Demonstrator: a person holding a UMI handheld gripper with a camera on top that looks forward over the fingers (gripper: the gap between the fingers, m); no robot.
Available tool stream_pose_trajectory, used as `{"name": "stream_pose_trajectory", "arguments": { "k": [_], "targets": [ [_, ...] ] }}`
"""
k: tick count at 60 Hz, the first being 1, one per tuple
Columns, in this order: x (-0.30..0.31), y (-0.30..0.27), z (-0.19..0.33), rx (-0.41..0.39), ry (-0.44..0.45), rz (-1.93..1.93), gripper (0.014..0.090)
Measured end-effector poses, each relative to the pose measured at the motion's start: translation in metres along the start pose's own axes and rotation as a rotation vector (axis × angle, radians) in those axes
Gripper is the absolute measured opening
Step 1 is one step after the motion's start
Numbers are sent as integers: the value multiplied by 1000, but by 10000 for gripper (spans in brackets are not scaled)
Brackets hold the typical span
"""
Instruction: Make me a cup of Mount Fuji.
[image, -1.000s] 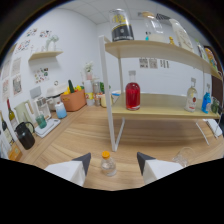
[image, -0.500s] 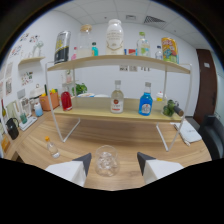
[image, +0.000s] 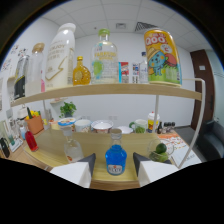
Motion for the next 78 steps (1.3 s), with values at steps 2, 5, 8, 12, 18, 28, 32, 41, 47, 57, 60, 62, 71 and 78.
{"name": "stream_pose_trajectory", "arguments": {
  "k": [2,5,8,12,18,28,32,41,47,57,60,62,71,78],
  "targets": [
    [2,1,8,-9,-2,-4,640],
    [3,5,17,-24,-3,-7,568],
    [4,9,23,-41,-5,-15,491],
    [5,14,29,-60,-10,-28,377],
    [2,14,27,-62,-15,-24,368],
    [2,7,9,-48,-6,3,363],
    [4,3,-7,-32,5,24,365],
    [0,33,-45,-56,34,83,363],
    [-5,72,-59,-105,41,115,362],
    [-2,120,-64,-181,110,-97,362],
    [-3,126,-64,-191,124,-231,361],
    [-2,127,-63,-198,134,-331,362],
    [1,119,-53,-212,155,-757,361],
    [0,110,-48,-222,167,-1072,362]
  ]
}}
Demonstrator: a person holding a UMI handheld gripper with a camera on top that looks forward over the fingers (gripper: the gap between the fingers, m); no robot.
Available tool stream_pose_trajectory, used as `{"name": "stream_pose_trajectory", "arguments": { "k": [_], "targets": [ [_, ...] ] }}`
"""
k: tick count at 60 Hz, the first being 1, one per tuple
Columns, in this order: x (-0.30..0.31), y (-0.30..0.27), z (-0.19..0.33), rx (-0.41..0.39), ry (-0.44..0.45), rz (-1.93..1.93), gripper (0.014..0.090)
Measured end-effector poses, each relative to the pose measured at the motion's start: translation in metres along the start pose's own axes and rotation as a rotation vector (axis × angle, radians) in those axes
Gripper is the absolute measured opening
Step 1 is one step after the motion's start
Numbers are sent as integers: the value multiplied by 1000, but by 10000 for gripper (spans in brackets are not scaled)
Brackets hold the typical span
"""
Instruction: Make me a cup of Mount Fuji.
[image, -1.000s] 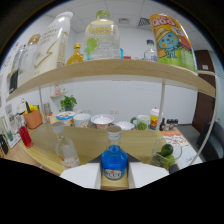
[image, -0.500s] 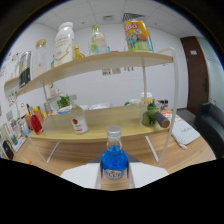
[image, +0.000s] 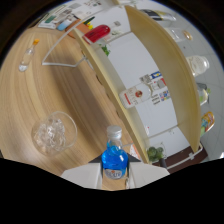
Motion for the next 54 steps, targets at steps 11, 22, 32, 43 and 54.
{"name": "stream_pose_trajectory", "arguments": {
  "k": [11,22,32,43,54],
  "targets": [
    [3,-17,9,27,50,-490,361],
    [-5,-29,15,60,97,-912,360],
    [-3,-30,15,66,84,-916,363],
    [19,-44,-15,163,52,-462,363],
    [50,-35,-47,271,-44,273,364]
  ]
}}
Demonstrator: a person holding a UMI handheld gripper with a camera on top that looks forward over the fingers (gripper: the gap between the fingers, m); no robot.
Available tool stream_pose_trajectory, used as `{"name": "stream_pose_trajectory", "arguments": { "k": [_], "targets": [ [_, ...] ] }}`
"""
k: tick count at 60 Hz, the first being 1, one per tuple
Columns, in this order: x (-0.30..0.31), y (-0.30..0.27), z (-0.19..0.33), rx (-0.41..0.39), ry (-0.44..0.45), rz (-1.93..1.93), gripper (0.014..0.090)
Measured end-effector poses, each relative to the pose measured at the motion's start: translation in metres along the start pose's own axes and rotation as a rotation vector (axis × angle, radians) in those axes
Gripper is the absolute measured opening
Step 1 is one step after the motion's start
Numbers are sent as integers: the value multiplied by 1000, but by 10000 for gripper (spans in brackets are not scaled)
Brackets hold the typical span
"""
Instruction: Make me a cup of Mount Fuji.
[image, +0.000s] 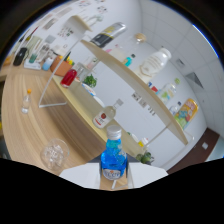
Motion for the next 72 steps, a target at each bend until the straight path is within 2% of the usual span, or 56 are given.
{"name": "stream_pose_trajectory", "arguments": {
  "k": [8,18,30,39,48,57,72],
  "targets": [
    [21,38,-11,-5,-8,369,366],
    [27,117,3,-100,-33,678,364],
    [14,187,27,-210,-76,769,362],
    [-6,206,35,-254,-155,799,364],
    [-15,214,36,-280,-197,785,367],
    [-19,228,31,-344,-200,776,372],
    [-17,239,19,-381,-168,795,386]
  ]
}}
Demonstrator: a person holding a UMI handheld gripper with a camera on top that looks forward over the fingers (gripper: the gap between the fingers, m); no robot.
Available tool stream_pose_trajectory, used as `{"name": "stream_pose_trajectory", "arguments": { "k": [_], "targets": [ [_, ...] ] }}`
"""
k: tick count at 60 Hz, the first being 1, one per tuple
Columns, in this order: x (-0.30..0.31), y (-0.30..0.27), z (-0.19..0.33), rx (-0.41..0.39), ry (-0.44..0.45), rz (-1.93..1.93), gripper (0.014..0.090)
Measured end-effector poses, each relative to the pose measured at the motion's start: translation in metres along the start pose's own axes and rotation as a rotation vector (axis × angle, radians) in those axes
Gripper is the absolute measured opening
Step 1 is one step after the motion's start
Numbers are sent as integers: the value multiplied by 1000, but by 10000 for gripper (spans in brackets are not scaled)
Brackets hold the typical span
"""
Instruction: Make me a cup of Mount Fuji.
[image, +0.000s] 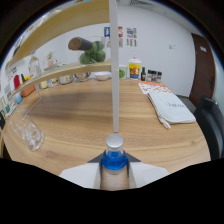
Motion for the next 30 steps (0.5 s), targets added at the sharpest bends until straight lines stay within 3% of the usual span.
{"name": "stream_pose_trajectory", "arguments": {
  "k": [7,10,11,12,14,21,30],
  "targets": [
    [3,-10,-15,27,37,27,561],
    [1,-17,-25,40,51,41,734],
    [1,-19,-29,43,57,45,836],
    [0,-22,-33,46,65,48,810],
    [1,-27,-42,51,91,55,860],
    [-15,-44,-75,71,166,83,848],
    [-80,-51,-101,52,165,134,846]
  ]
}}
